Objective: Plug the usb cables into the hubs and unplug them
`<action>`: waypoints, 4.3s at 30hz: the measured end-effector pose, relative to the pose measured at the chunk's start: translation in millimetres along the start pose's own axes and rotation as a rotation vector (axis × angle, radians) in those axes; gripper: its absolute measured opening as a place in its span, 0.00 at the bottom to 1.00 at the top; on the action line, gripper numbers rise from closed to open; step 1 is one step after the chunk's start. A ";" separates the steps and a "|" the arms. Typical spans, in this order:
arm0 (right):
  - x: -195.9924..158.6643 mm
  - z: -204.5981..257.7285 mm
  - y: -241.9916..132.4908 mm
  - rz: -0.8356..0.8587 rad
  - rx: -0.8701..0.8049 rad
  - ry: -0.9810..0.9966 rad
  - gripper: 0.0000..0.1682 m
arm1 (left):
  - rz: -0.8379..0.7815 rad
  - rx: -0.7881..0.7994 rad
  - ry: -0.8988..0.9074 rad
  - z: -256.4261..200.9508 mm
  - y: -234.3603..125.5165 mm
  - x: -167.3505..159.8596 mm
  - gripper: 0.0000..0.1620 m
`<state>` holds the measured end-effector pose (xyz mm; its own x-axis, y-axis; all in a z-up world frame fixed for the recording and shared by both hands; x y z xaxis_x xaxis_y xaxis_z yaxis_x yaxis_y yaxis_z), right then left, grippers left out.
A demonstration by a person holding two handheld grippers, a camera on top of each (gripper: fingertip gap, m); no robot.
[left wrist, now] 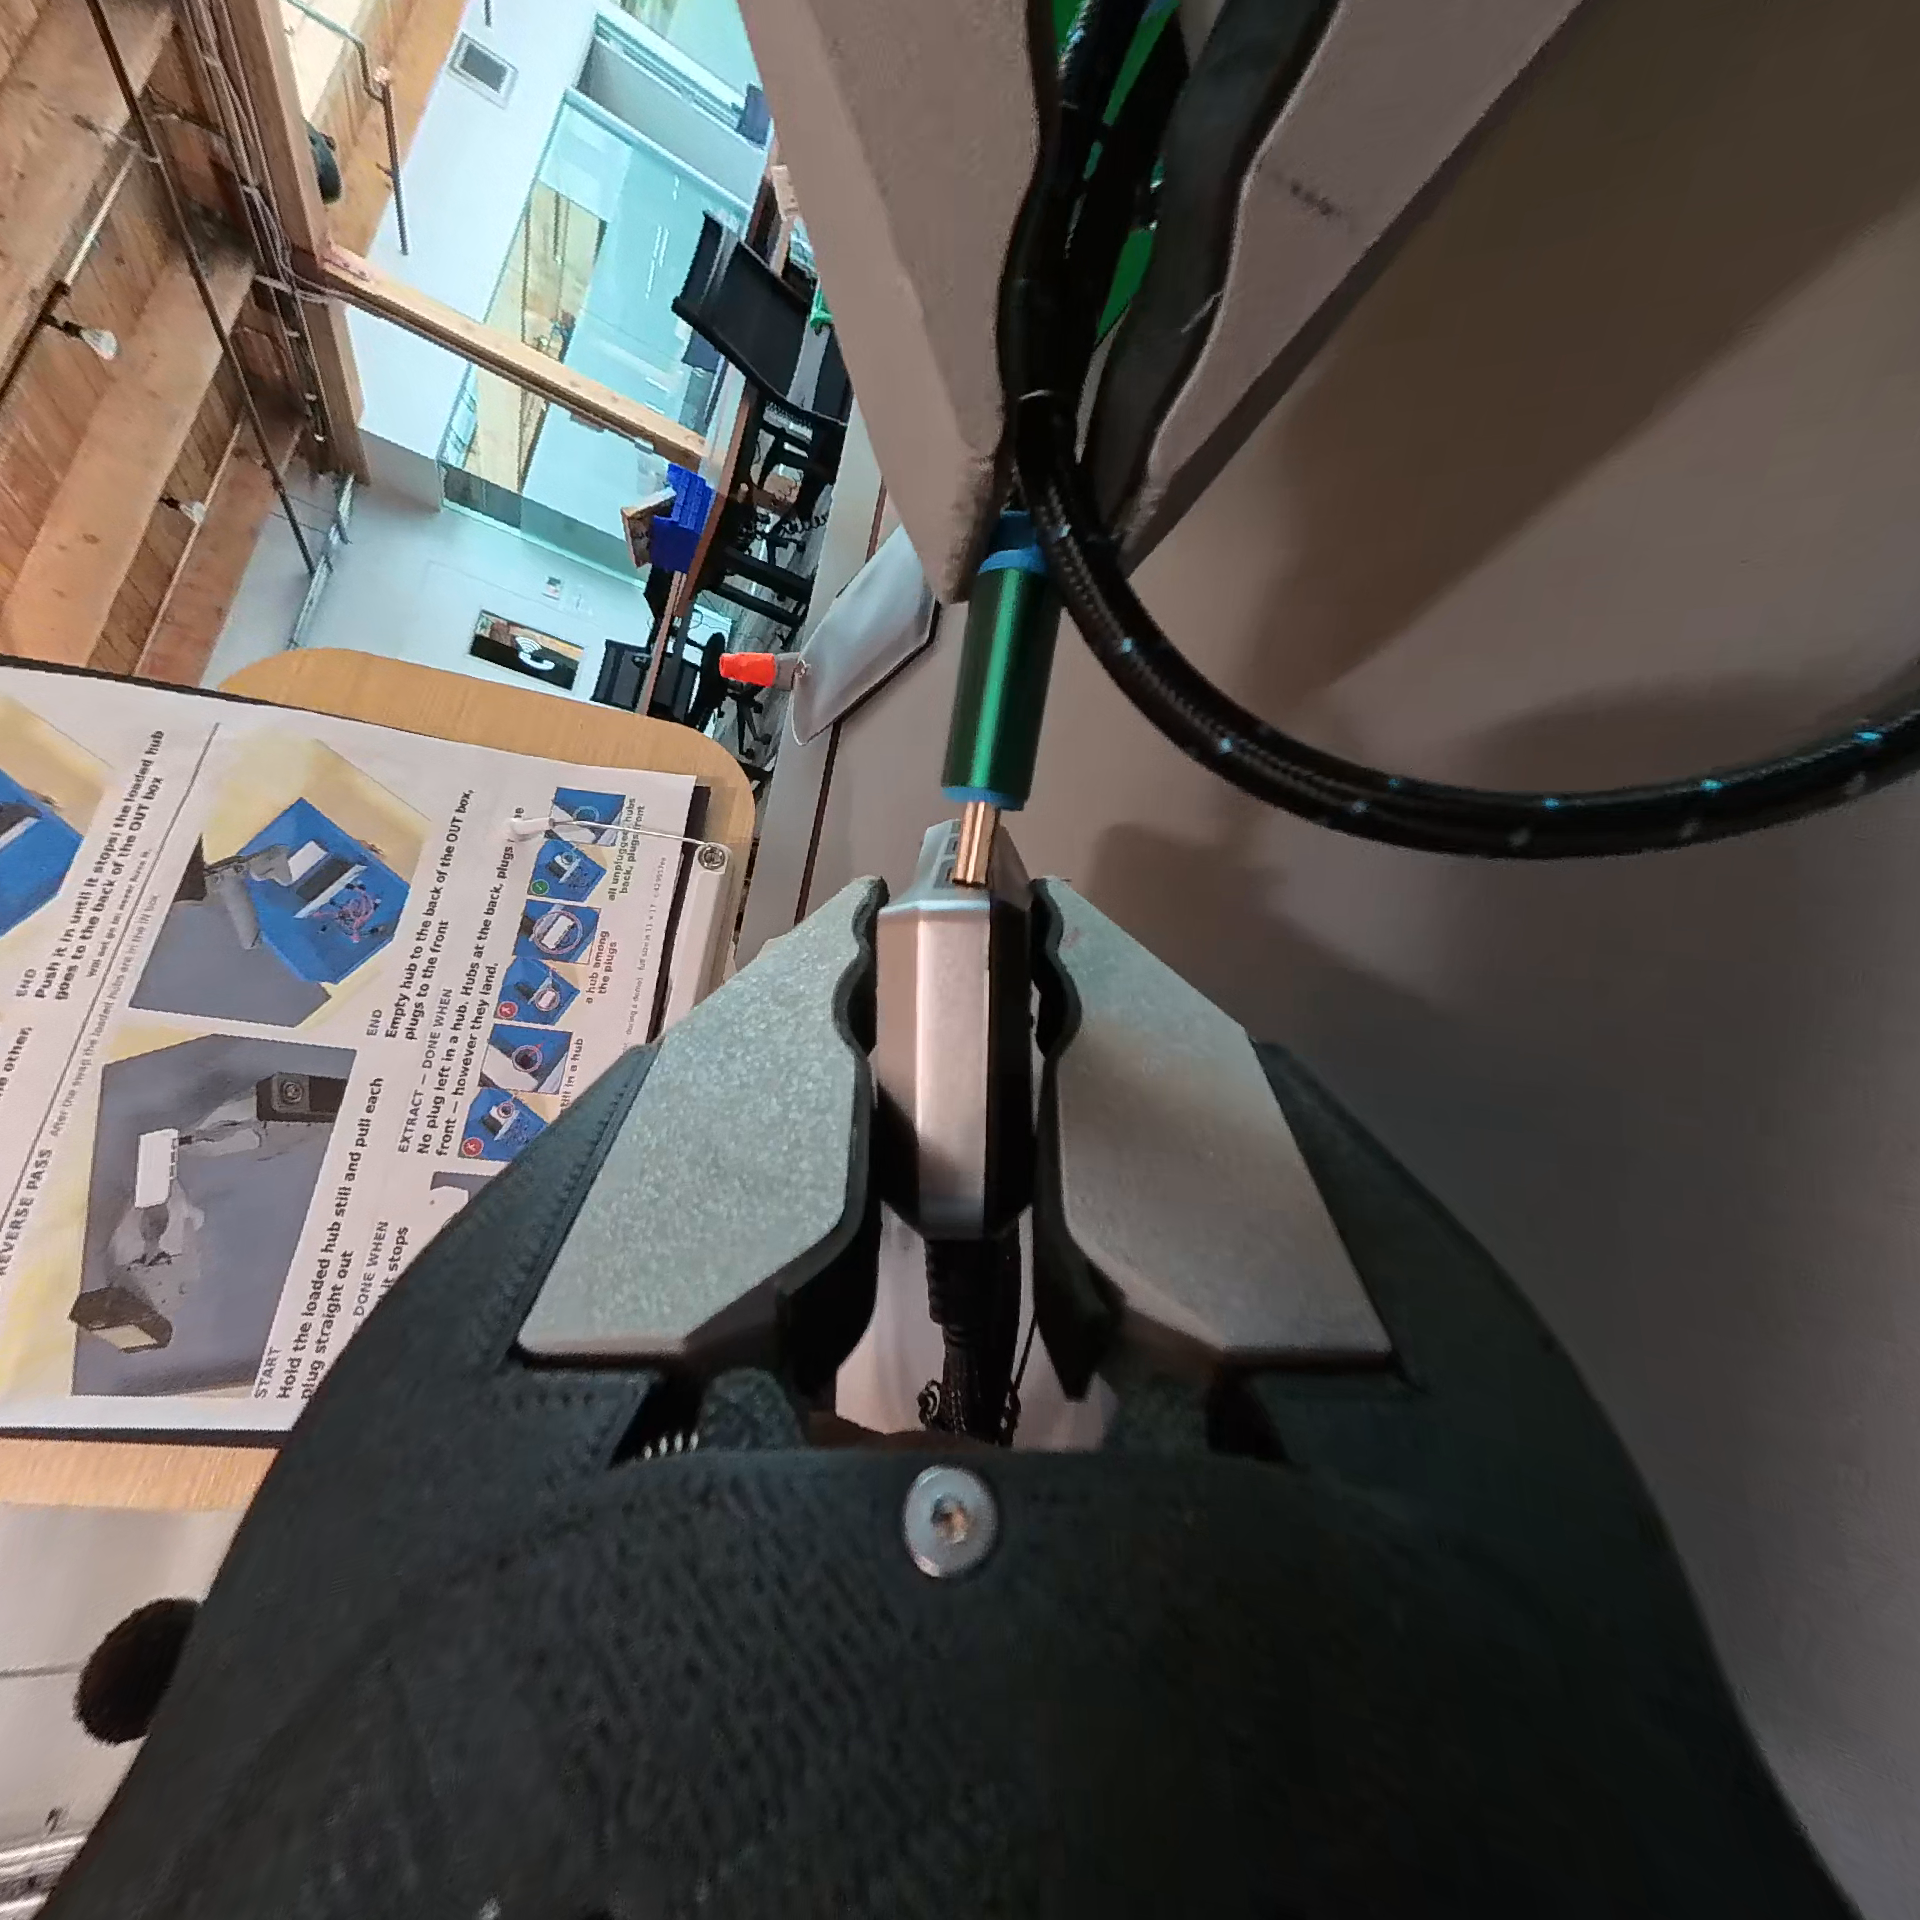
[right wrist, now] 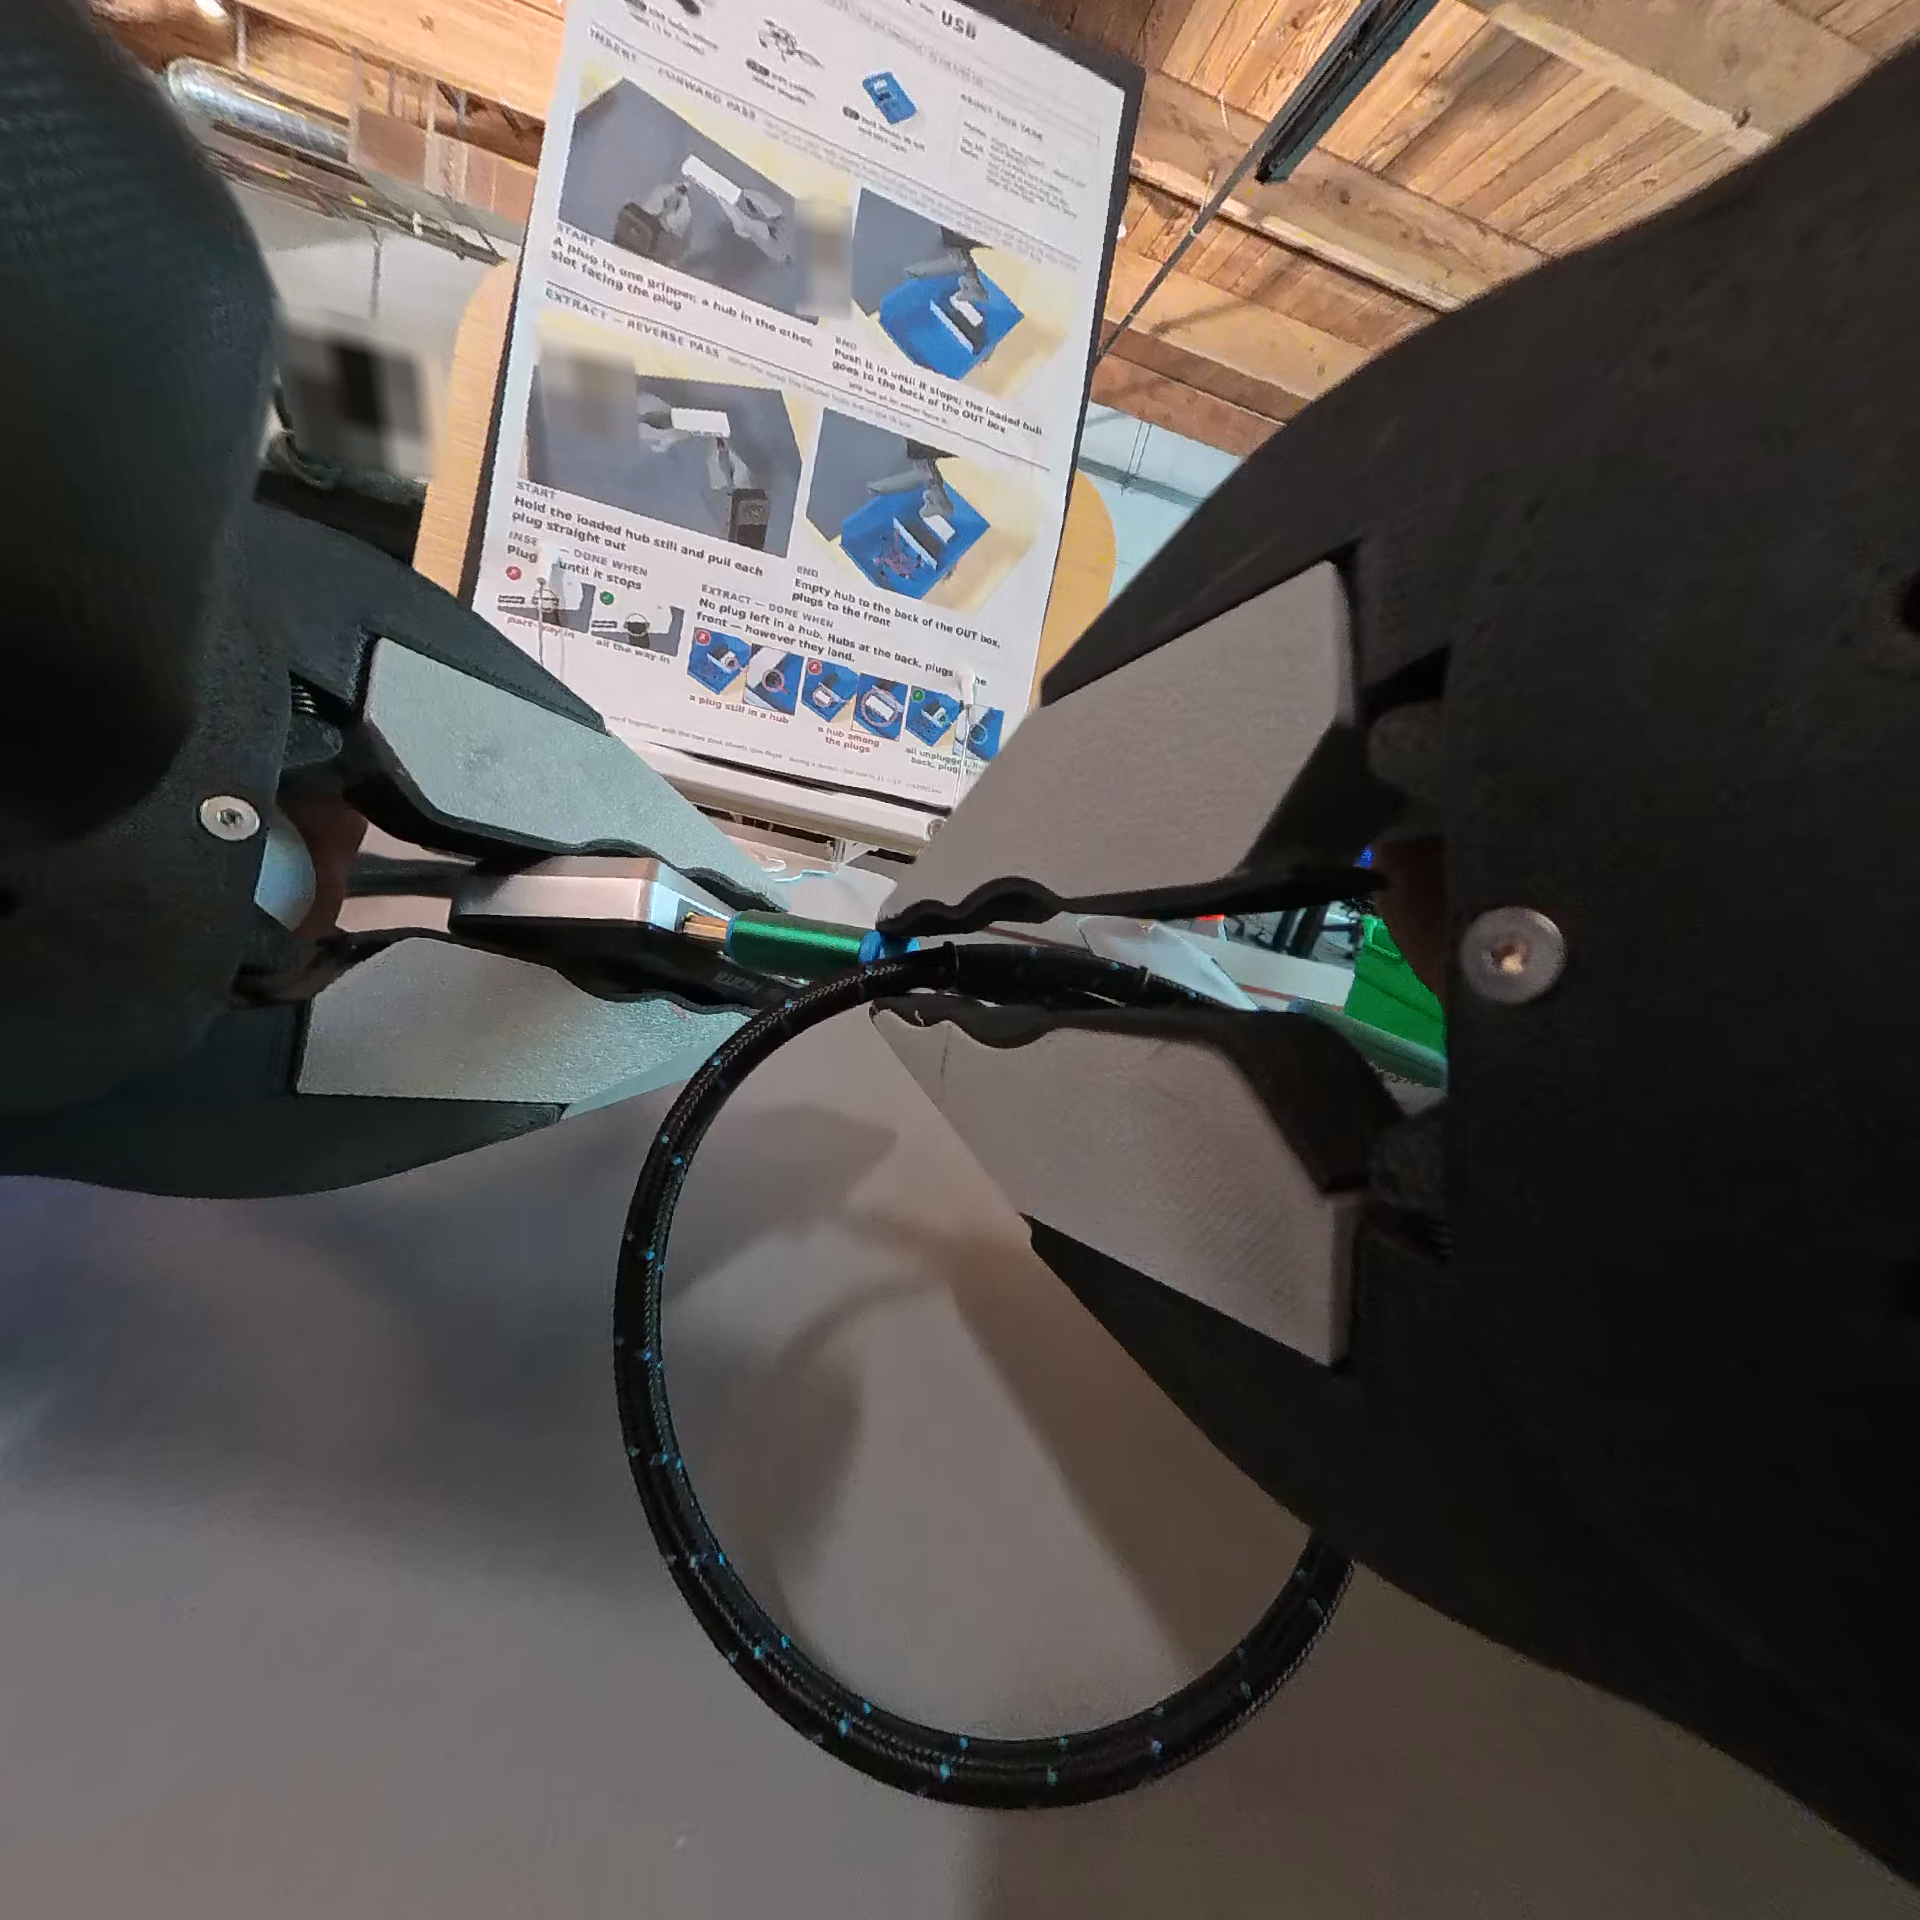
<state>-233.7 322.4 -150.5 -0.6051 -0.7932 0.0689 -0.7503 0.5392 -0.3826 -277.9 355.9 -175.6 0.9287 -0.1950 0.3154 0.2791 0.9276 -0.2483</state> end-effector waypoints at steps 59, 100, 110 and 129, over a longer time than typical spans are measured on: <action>-10.0 15.8 -1.2 -0.225 0.122 0.030 0.04 | -0.129 -0.114 0.019 -20.5 -7.3 26.4 0.15; -4.8 2.1 -19.3 -0.050 -0.202 0.027 0.04 | -0.167 0.001 -0.021 -0.3 -11.7 39.1 0.15; -3.3 4.1 -20.4 -0.129 -0.167 0.023 0.04 | -0.181 0.019 0.004 0.6 -14.1 41.1 0.15; -6.5 2.2 -22.4 -0.097 0.114 0.156 0.04 | -0.190 0.020 0.025 -1.7 -14.4 45.4 0.15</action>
<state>-212.3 314.9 -144.4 -0.5720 -0.7817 0.2485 -0.7775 0.4201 -0.4681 -239.4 333.1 -159.3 0.8654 -0.3750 0.3324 0.4455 0.8794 -0.1678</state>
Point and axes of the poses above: each gripper's, where its closed fingertips meet, y out along the fingers, x out of its top, z = x × y across the jaws, the point moved 1 cm from there along -y, back along the fingers, and after that the axes turned 8 degrees about y, right-handed, at the moved point
